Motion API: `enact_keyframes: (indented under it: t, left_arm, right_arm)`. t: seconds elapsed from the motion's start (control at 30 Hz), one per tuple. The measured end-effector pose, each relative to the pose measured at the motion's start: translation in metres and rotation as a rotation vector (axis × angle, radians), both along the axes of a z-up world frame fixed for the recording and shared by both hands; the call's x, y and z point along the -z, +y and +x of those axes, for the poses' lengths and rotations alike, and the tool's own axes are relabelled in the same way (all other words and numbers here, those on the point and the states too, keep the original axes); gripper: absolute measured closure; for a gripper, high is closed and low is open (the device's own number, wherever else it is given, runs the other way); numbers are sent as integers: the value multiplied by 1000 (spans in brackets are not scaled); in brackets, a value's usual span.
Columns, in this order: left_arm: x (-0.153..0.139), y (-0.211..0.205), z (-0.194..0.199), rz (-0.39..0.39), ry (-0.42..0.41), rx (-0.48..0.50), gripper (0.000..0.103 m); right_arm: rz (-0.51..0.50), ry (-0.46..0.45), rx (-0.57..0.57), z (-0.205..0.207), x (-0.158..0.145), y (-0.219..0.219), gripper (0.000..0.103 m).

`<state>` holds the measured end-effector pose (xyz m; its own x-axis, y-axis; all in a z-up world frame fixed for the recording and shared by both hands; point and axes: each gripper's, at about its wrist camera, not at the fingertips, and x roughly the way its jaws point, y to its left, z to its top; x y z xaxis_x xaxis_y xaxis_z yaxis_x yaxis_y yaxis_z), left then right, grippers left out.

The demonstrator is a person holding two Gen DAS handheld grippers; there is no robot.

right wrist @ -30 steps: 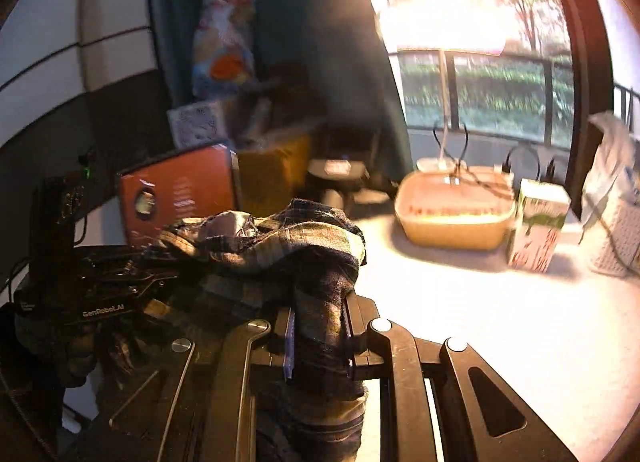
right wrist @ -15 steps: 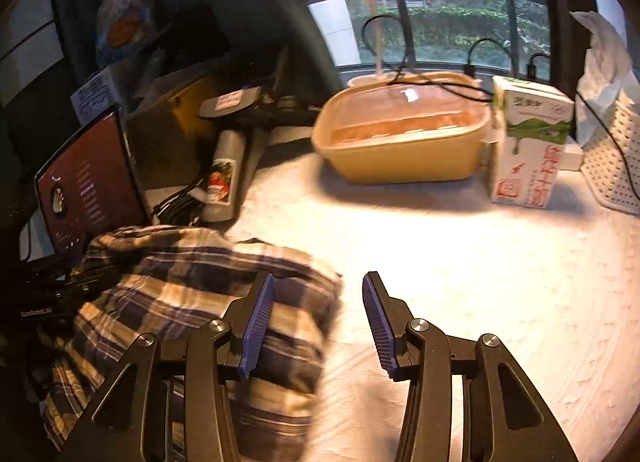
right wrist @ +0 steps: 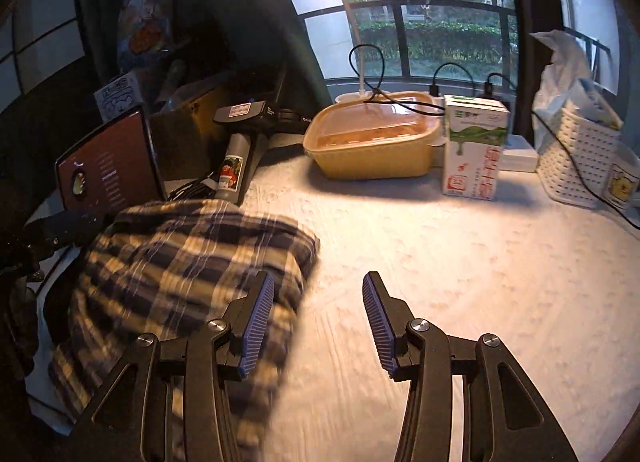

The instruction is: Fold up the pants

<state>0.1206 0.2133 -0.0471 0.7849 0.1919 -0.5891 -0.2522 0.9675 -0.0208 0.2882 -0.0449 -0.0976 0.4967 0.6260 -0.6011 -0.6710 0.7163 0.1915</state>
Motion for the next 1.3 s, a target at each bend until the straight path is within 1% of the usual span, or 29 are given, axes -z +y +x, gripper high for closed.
enact_keyframes:
  t: [0.17,0.23,0.33,0.37,0.43,0.53,0.67,0.87,1.03,1.17,1.23,1.3]
  left_arm:
    - [1,-35,-11,-51,-43,36,15]
    - [4,-49,-12,-47,-48,41,15]
    - [3,-67,-17,-56,-76,56,15]
    - [3,-73,-20,-57,-85,58,15]
    - [3,-86,-25,-58,-103,61,15]
    - [4,-106,-34,-56,-125,73,15]
    - [8,-127,-44,-80,-137,110,15]
    - [3,-155,-64,-64,-172,130,15]
    - [-11,-175,-80,-16,-225,139,15]
    - [-25,-185,-95,0,-286,142,15]
    - [-32,-190,-101,12,-315,143,15]
    - [-40,-196,-109,31,-346,146,15]
  right_arm:
    - [-3,-17,11,-22,-4,-31,53]
    - [-3,-25,17,-30,-5,-42,52]
    - [-6,-39,31,-40,-8,-58,50]
    - [-6,-43,35,-44,-9,-64,47]
    - [-7,-57,48,-52,-11,-77,44]
    - [-5,-74,77,-62,-14,-96,44]
    - [-3,-95,114,-76,-19,-118,44]
    - [-8,-149,153,-104,-31,-144,43]
    - [-24,-222,183,-133,-45,-163,41]
    - [-21,-262,207,-150,-57,-176,40]
    - [-8,-282,222,-160,-64,-184,38]
    - [3,-299,232,-168,-70,-190,32]
